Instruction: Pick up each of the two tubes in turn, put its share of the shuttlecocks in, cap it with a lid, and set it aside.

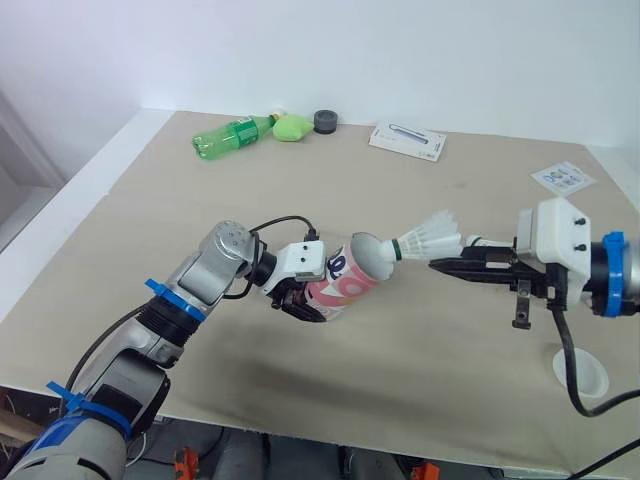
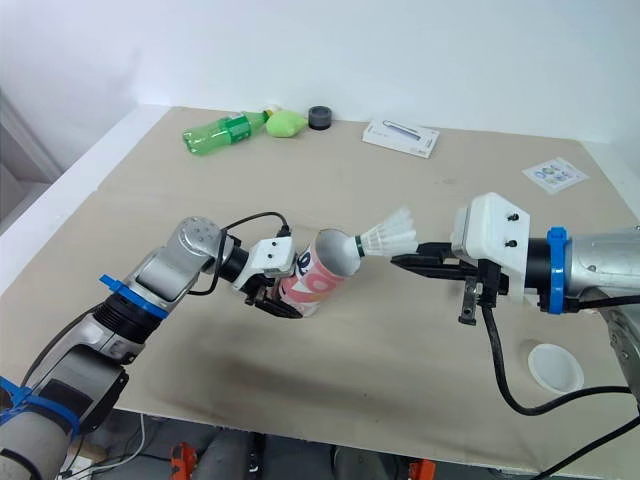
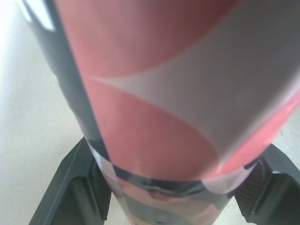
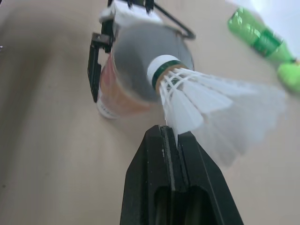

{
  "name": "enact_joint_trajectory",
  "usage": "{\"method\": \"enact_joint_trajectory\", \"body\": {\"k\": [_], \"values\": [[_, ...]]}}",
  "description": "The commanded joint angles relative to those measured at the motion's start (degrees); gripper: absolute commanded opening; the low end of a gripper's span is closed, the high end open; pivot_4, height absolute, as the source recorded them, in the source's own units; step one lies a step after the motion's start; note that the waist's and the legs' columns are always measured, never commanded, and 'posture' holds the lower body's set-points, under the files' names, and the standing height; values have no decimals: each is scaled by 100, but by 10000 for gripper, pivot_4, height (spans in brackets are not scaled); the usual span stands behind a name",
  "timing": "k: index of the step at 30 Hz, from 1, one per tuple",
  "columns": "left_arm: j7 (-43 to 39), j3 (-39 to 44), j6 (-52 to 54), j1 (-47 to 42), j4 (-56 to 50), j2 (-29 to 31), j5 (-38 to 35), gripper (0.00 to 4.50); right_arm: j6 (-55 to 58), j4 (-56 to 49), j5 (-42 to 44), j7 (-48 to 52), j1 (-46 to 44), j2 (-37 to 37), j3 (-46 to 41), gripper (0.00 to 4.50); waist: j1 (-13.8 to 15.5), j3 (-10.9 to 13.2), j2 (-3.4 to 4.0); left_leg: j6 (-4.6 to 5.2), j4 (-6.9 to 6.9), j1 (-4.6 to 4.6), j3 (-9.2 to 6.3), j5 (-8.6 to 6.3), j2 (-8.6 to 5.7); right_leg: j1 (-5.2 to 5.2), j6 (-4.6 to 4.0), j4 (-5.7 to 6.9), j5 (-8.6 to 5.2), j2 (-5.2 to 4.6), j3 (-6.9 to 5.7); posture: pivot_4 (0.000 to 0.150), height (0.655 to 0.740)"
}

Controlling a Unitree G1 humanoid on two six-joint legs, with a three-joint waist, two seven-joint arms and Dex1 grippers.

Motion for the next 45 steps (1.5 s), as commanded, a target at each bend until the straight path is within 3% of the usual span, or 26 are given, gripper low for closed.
{"method": "enact_joint_trajectory", "body": {"k": [1,5,8,10,14,22,27,33,38,45], "values": [[-24,-108,45,-21,-50,-45,21,28006,-124,-166,-85,65,-311,-110,247,452,2,0,0,0,0,0,0,0,0,0,-1,0,0,0,0,1500,7294],[-16,-98,44,-18,-42,-57,19,28006,-99,-177,-340,-8,-621,-32,849,452,1,0,0,0,-1,-3,3,0,-2,-3,-3,0,0,-4,1,1500,7294],[-7,-92,54,-5,-63,-62,13,28006,-65,-85,-446,107,-748,-75,1118,9383,8,0,0,0,0,-3,2,0,-2,-4,-5,1,1,-5,-1,1500,7294],[7,-88,67,7,-84,-71,8,28006,-33,-14,-494,113,-787,-72,1172,18926,9,0,0,0,0,-4,3,0,-3,-4,-7,0,1,-7,0,1500,7294],[63,-73,89,49,-142,-121,-17,28006,143,99,-298,135,-741,-102,845,33789,10,0,0,-1,0,-4,3,0,-4,-4,-7,1,1,-8,-1,1500,7294],[189,-82,-20,120,-99,-466,-103,28006,1041,83,765,132,42,-70,-1098,33789,76,0,-1,0,4,-6,-3,0,-23,13,-9,-2,4,-28,-10,1500,7294],[225,-155,-247,49,142,-661,-8,28006,1264,198,374,27,1029,-45,-1797,33789,91,1,-3,0,6,-6,-2,0,-26,11,-4,-2,3,-33,-13,1500,7294],[203,-217,-365,88,226,-771,4,28006,1251,1054,-128,-347,2449,631,-2896,33789,138,-1,-3,0,6,-8,-3,-1,-28,9,-1,-2,4,-31,-11,1500,7294],[229,-260,-404,105,283,-832,34,28006,1009,1920,-468,-411,3119,869,-3129,33789,145,-3,2,0,9,-6,-4,0,-27,11,19,-3,-9,-30,-12,1500,7294],[369,-207,-301,185,189,-952,-4,28006,505,3451,-875,-417,2701,534,-2577,33789,144,-11,16,1,18,-3,2,0,-27,13,23,-3,-3,-32,-8,1500,7294]]}}
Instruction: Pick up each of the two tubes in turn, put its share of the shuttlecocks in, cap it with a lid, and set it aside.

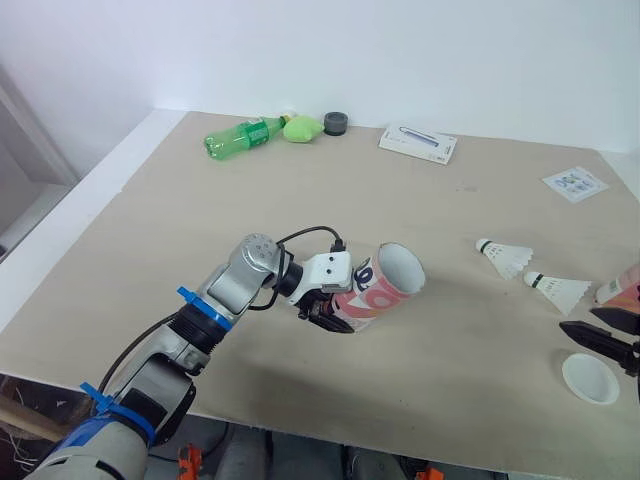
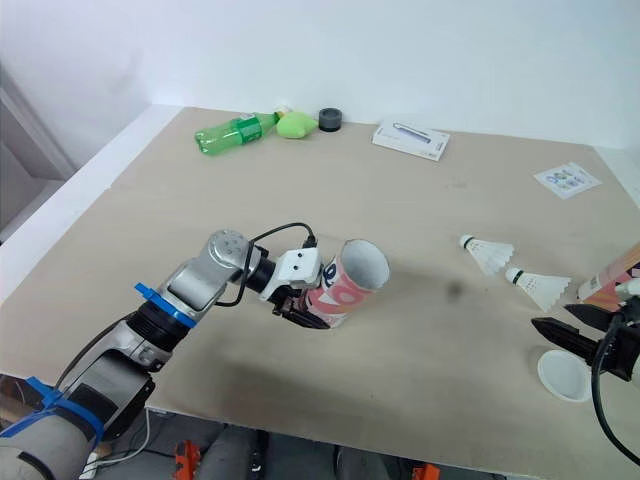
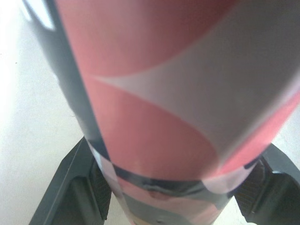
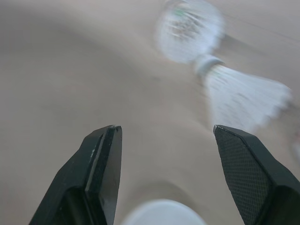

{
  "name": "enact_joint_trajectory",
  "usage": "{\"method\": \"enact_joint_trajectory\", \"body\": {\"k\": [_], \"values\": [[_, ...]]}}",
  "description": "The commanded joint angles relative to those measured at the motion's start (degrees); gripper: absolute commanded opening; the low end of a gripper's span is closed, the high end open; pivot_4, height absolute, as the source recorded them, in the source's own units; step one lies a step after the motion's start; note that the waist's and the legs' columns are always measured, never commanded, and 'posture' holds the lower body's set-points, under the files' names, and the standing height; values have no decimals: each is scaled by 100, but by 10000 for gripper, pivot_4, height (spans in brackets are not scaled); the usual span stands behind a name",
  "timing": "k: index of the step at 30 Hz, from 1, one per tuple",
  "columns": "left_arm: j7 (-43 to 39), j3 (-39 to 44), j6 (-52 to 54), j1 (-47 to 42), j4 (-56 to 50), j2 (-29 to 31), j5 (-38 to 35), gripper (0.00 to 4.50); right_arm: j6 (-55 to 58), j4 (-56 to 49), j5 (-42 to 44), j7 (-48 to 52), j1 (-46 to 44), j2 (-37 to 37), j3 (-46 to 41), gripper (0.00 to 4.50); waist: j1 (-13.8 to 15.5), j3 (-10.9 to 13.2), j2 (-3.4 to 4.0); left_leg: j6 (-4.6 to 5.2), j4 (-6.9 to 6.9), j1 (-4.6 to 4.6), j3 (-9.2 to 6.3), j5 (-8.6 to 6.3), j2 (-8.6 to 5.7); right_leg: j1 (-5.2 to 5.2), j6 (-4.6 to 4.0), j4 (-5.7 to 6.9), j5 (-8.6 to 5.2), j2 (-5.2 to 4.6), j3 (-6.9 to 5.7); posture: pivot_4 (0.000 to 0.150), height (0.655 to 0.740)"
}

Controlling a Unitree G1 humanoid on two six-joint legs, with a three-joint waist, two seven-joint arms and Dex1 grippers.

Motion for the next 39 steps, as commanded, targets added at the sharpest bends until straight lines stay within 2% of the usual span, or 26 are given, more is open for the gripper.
{"method": "enact_joint_trajectory", "body": {"k": [1,11,24,36,39], "values": [[118,-80,117,137,-191,-78,-12,28006,-287,763,-175,67,-535,-384,384,33789,-12,-2,3,0,0,0,0,0,0,0,0,0,0,0,0,1500,7294],[387,-18,599,532,-840,29,-100,28006,-609,2428,-421,420,-1407,-946,1106,33789,-22,-8,15,0,-9,7,0,-1,-14,11,5,-3,-4,-7,9,1500,7294],[468,7,815,542,-998,123,-162,28006,-697,2848,-553,412,-2333,-772,1943,33789,-57,-11,22,1,-6,9,-2,-1,-13,14,11,-3,-3,-4,7,1500,7294],[531,15,956,590,-1154,287,-217,28006,-853,3145,-644,396,-2883,-597,2314,33789,-157,-12,23,1,-8,11,-1,-1,-11,14,11,-2,-1,-3,9,1500,7294],[547,17,971,595,-1173,318,-225,28006,-894,3212,-676,368,-3028,-528,2367,25973,-161,-12,23,1,-8,11,-1,-1,-9,14,11,-2,-1,0,9,1500,7294]]}}
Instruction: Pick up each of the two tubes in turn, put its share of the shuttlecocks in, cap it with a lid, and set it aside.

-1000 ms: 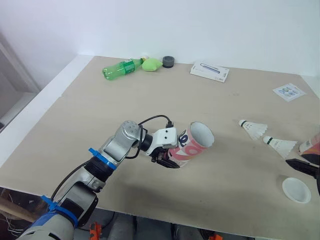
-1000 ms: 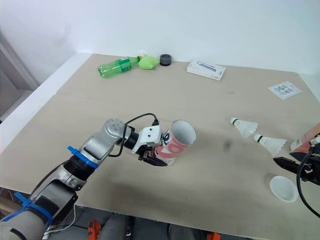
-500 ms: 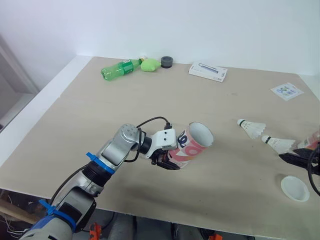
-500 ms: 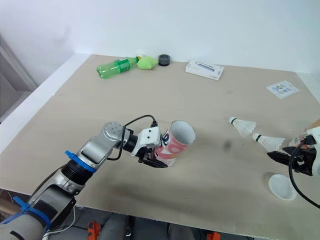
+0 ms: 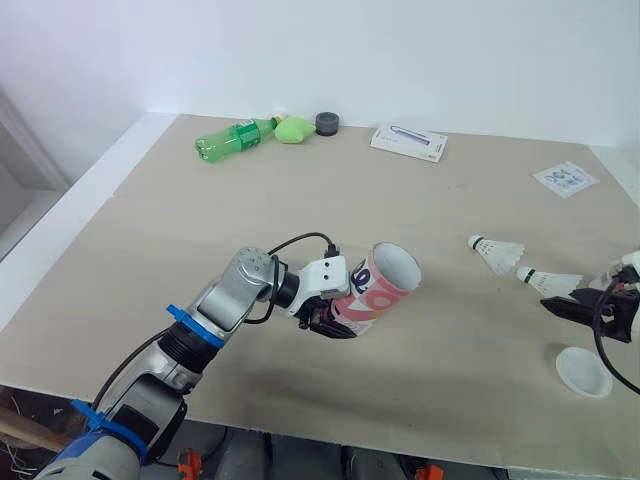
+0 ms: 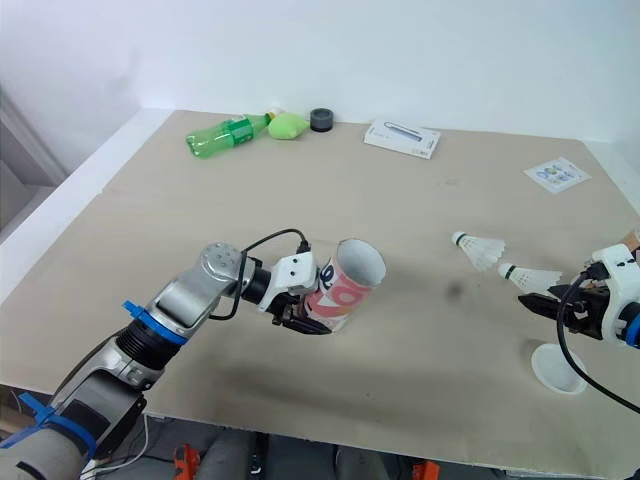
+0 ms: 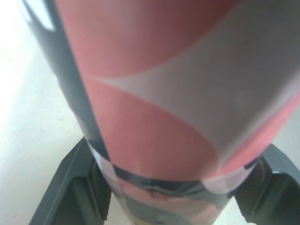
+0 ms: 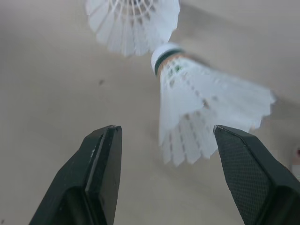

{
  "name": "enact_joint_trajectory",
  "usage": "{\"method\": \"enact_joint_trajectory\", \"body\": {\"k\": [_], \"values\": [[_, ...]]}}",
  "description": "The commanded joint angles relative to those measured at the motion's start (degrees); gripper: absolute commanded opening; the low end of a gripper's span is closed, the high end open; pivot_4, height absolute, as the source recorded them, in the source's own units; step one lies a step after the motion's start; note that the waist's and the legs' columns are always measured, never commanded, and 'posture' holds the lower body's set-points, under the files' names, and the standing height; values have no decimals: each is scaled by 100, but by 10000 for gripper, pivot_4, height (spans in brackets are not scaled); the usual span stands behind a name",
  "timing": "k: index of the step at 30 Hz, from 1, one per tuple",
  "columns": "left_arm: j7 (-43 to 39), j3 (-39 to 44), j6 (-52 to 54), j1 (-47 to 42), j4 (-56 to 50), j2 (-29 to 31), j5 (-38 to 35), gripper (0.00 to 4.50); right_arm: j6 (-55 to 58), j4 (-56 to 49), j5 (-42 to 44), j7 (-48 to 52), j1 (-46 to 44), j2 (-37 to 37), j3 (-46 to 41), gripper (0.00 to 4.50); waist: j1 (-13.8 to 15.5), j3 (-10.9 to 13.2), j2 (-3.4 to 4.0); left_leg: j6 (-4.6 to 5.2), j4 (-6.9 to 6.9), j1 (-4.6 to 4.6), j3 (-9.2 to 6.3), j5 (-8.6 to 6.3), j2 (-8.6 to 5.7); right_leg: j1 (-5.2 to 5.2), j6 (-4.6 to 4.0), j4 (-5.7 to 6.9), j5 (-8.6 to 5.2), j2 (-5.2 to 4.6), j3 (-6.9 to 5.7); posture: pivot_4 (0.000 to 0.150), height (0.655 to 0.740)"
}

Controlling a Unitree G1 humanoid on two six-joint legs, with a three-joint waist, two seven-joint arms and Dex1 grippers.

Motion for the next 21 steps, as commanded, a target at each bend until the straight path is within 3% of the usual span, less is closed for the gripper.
{"method": "enact_joint_trajectory", "body": {"k": [1,5,6,16,21], "values": [[2,-59,82,34,-153,80,-30,28006,-130,44,-8,-12,-211,18,32,18997,-7,0,0,0,0,0,0,0,0,0,0,0,0,0,0,1500,7294],[4,-54,100,37,-168,118,-37,28006,-212,136,-30,-35,-319,65,101,2376,-7,0,1,0,-1,0,0,0,0,0,0,0,0,2,1,1500,7294],[4,-53,103,34,-164,125,-42,28006,-241,175,-45,-43,-341,74,110,653,-7,-1,1,0,-1,0,0,0,0,-1,3,0,3,2,1,1500,7294],[-25,-78,38,-29,-94,161,-52,28006,-89,-186,104,146,233,-158,-173,653,-5,-1,1,0,-3,1,-3,0,3,1,4,1,10,5,-2,1500,7294],[-46,-96,-77,-113,51,163,-56,28006,568,-2056,786,722,1386,-541,-1495,653,14,-2,17,0,-10,-1,-2,-1,-1,-3,16,2,2,1,1,1500,7294]]}}
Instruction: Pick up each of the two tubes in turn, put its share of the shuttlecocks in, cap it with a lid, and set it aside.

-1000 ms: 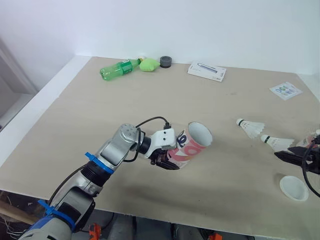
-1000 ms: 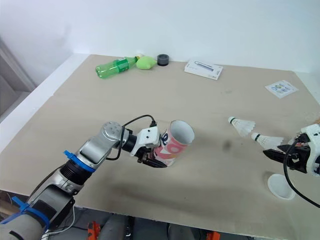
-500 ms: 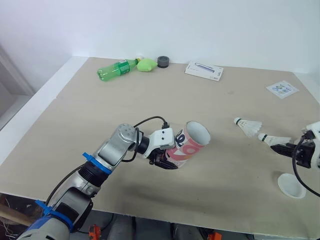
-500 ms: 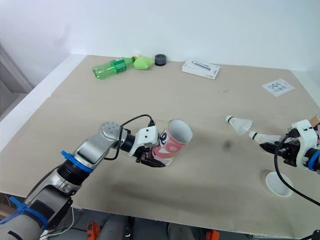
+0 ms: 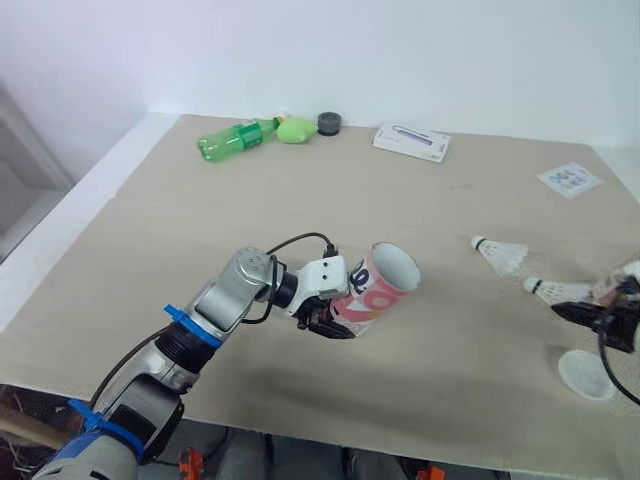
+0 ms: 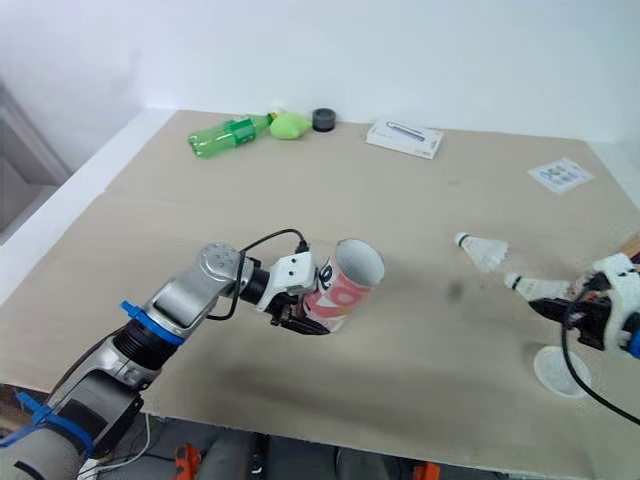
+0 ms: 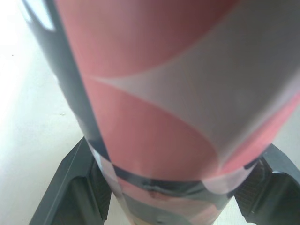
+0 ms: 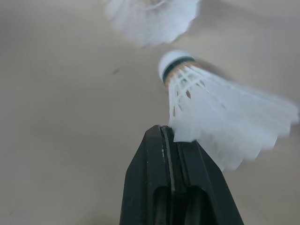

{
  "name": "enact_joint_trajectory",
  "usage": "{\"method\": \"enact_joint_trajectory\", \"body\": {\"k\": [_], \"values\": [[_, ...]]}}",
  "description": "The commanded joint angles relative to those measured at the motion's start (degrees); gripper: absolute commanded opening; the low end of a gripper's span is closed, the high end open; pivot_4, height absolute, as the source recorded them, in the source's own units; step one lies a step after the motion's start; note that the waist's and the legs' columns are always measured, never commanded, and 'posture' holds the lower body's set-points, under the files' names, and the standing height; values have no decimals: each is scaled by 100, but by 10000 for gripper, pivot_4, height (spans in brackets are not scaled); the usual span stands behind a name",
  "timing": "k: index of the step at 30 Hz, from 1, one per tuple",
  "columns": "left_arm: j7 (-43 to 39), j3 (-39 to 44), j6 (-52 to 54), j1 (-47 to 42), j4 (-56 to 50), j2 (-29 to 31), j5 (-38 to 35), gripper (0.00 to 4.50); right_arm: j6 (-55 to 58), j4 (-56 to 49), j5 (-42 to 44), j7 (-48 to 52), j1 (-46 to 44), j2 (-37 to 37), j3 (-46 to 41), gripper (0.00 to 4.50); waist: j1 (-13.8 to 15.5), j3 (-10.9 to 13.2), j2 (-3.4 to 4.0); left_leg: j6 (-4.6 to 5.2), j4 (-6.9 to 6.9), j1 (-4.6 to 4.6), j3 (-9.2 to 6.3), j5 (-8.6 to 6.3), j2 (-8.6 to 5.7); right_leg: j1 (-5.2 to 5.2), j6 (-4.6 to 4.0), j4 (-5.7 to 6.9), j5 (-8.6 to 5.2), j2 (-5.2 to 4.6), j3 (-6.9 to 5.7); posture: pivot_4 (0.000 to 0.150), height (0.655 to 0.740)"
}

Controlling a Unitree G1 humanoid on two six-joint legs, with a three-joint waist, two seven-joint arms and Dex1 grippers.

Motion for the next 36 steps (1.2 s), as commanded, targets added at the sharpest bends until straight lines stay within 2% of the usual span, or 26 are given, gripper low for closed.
{"method": "enact_joint_trajectory", "body": {"k": [1,3,6,10,16,26,29,32,33,36], "values": [[-45,-54,-87,-92,108,55,40,28006,461,-1577,550,328,411,-276,-1023,653,-27,-1,2,1,0,0,-1,-1,1,1,2,0,-2,1,-2,1500,7294],[-69,-65,-149,-125,186,59,47,28006,689,-2470,799,359,594,-255,-1249,653,-67,-1,0,1,0,7,-1,-1,7,4,-4,0,-3,6,-3,1500,7294],[-134,-99,-292,-208,354,46,78,28006,862,-3736,1131,245,501,-254,-1150,653,-77,0,-1,1,4,17,-6,0,10,7,-25,1,0,10,-3,1500,7294],[-173,-103,-399,-336,557,-28,96,28006,872,-4643,1456,161,56,-365,-755,653,-75,6,-12,0,15,14,-4,3,8,8,-25,-1,9,3,-4,1500,7294],[-255,-72,-421,-372,641,7,94,28006,581,-4936,1707,230,-910,-600,-78,653,-47,8,-14,-1,11,-2,7,2,4,-7,-23,-7,4,-8,-1,1500,7294],[-354,-54,-364,-460,639,91,82,28006,-173,-4866,1213,533,-1872,-665,1392,653,-41,9,-18,-1,-3,-5,7,2,15,-25,-38,-5,1,3,-5,1500,7294],[-344,-45,-327,-475,629,81,59,28006,-270,-4775,1074,613,-2158,-603,1789,9279,-44,9,-18,0,-3,-5,8,3,19,-28,-41,-3,4,4,-7,1500,7294],[-343,-53,-328,-461,617,92,63,28006,-383,-4701,858,616,-2330,-546,2080,24693,-44,10,-18,0,-2,-5,10,3,20,-30,-44,-3,5,4,-7,1500,7294],[-344,-53,-322,-455,607,96,59,28006,-375,-4686,851,568,-2369,-516,2082,28139,-44,10,-19,0,-2,-6,10,2,20,-30,-44,-3,5,4,-7,1500,7294],[-348,-60,-326,-456,605,101,60,28006,-218,-4585,1031,543,-2302,-507,1779,42069,-39,10,-19,-1,-2,-6,12,2,20,-32,-44,-3,5,4,-6,1500,7294]]}}
